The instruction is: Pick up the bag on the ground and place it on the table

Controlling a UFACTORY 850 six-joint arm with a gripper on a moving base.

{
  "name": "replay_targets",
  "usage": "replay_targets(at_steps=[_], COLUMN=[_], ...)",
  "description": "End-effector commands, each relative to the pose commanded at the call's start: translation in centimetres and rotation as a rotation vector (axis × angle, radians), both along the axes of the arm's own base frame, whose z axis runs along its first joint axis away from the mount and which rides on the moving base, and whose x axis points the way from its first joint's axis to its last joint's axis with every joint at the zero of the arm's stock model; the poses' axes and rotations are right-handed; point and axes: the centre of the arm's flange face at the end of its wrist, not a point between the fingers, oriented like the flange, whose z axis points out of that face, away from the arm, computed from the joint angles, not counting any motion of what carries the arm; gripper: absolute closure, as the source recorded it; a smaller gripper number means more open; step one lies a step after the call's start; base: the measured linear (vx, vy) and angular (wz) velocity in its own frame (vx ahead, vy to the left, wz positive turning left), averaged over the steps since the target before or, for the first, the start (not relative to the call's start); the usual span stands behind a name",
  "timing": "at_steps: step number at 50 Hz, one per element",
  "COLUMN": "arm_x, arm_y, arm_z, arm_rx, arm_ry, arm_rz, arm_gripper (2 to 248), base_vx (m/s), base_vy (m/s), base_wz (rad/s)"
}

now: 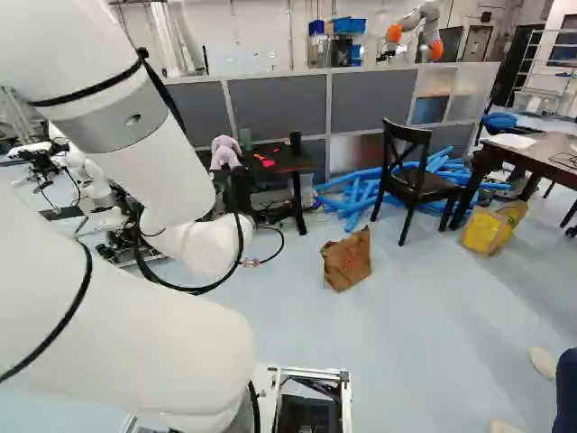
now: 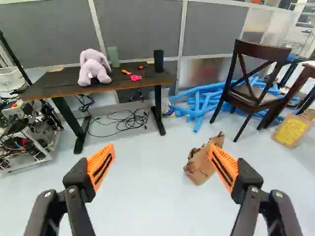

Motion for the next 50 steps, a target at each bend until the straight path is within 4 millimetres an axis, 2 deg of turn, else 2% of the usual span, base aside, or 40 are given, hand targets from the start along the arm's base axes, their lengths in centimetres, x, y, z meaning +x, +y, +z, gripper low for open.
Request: replay_targets(at_steps=[50], arm_x=[0.00], arm_y=[0.00], arm_z=[0.00], arm_rx=[0.000], arm_ry=[0.000], arm_rz=[0.000], arm_gripper=[3], base_vx=[0.000], base_vy=[0.000], base_wz=[0.000])
